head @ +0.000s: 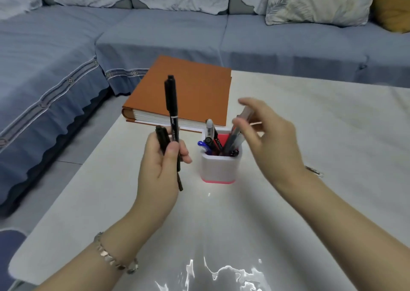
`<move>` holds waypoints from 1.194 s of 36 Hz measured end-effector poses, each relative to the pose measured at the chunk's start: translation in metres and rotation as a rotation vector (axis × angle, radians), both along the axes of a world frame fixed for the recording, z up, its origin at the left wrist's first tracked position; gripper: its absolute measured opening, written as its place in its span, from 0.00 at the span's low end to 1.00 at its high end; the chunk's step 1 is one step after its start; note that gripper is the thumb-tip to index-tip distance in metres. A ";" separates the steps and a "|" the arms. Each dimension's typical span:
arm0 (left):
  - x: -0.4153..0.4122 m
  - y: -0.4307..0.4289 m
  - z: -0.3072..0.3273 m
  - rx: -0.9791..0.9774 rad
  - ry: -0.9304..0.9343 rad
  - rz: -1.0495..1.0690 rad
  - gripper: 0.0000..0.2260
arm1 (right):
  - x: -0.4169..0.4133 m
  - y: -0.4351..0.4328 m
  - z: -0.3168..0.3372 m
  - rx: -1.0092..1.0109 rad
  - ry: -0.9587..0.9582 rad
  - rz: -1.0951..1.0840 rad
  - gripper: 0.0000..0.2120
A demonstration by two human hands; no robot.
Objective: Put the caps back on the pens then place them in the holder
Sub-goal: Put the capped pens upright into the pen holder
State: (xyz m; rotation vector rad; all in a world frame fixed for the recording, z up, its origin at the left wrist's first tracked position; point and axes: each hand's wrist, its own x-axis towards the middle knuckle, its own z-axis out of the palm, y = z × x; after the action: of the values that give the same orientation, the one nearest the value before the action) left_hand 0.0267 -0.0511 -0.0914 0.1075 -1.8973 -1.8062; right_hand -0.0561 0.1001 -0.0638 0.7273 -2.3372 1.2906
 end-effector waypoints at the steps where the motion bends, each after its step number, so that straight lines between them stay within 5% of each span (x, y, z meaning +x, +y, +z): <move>1: -0.001 -0.001 0.002 0.037 -0.005 -0.005 0.09 | -0.001 -0.003 -0.009 0.107 0.009 -0.009 0.12; 5: -0.004 -0.001 0.007 0.098 -0.052 -0.037 0.12 | -0.003 -0.006 -0.041 0.404 0.131 0.000 0.15; 9: -0.004 0.002 0.015 0.098 -0.131 -0.223 0.11 | 0.005 -0.001 -0.019 0.135 0.147 -0.018 0.15; 13: -0.005 0.011 0.019 -0.017 -0.188 -0.452 0.06 | 0.019 0.002 0.025 -0.291 -0.254 0.265 0.21; 24: -0.043 0.035 0.049 0.067 -0.028 -0.410 0.10 | 0.015 0.005 0.045 -0.429 -0.353 0.301 0.10; 27: -0.055 0.038 0.053 0.203 0.044 -0.316 0.11 | 0.010 0.001 0.049 -0.414 -0.258 0.261 0.09; 32: -0.063 0.035 0.059 0.125 0.228 -0.229 0.13 | -0.005 -0.001 0.040 -0.352 -0.168 0.139 0.09; 40: -0.055 0.018 0.020 -0.308 -0.024 -0.259 0.20 | -0.008 0.003 -0.010 0.043 -0.250 0.004 0.16; 43: -0.052 0.012 0.013 -0.440 -0.102 -0.207 0.20 | -0.001 -0.003 -0.022 0.231 -0.104 -0.024 0.17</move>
State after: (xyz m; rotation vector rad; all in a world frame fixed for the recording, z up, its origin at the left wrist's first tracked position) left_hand -0.0254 -0.0392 -0.0780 -0.1593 -2.4071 -1.4825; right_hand -0.0571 0.0971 -0.0855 0.7137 -2.6007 1.0832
